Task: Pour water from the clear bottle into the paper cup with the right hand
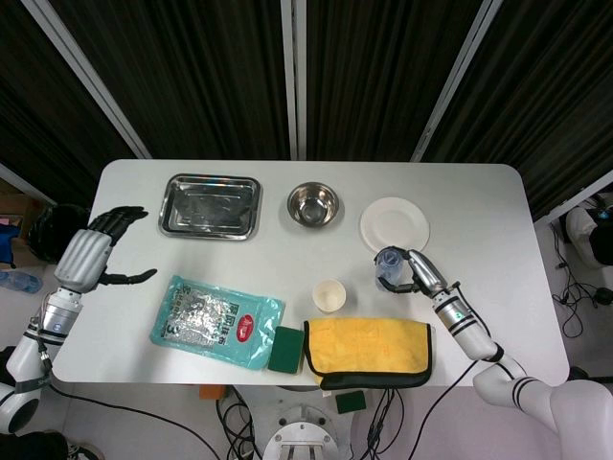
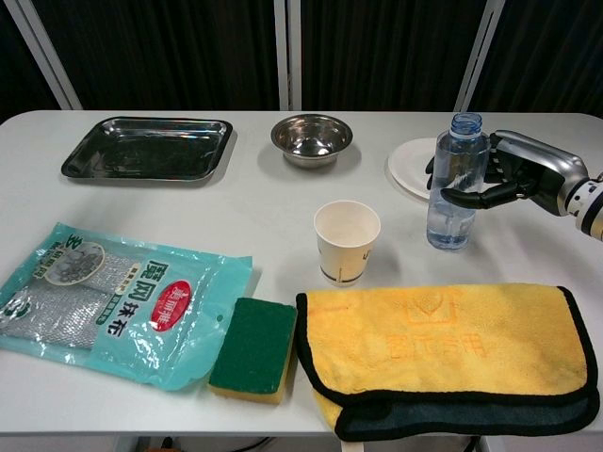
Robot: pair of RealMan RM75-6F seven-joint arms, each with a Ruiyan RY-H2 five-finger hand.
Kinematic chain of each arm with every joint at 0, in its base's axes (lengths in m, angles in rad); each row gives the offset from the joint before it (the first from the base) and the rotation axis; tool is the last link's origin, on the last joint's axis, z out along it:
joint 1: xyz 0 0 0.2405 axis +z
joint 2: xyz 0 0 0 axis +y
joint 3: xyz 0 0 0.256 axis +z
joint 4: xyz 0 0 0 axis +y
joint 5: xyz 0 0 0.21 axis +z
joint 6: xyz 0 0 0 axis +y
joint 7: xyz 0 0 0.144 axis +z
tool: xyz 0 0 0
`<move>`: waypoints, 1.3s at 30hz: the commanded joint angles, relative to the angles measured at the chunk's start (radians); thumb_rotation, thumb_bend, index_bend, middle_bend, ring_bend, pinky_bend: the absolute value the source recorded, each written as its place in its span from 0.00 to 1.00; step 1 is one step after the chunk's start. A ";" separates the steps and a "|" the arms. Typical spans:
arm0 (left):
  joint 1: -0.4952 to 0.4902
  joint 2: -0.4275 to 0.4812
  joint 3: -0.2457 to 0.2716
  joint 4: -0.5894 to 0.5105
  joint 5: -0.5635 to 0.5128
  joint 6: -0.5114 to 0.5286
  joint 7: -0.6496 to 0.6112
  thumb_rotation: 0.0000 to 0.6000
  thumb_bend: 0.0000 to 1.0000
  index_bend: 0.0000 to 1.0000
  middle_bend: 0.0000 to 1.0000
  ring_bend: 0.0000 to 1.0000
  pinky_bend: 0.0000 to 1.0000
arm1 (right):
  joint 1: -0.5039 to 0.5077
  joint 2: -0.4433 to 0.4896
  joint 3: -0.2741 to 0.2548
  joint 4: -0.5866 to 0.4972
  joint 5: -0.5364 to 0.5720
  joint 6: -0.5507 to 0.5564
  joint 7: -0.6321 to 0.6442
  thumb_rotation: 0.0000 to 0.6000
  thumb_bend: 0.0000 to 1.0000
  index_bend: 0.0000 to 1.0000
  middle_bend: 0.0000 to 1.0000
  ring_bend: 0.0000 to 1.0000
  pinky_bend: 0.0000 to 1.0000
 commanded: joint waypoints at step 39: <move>0.025 0.027 0.009 -0.032 -0.023 0.008 0.048 0.56 0.09 0.17 0.15 0.12 0.18 | -0.070 0.426 -0.085 -0.400 0.001 0.014 -0.376 1.00 0.11 0.00 0.00 0.00 0.00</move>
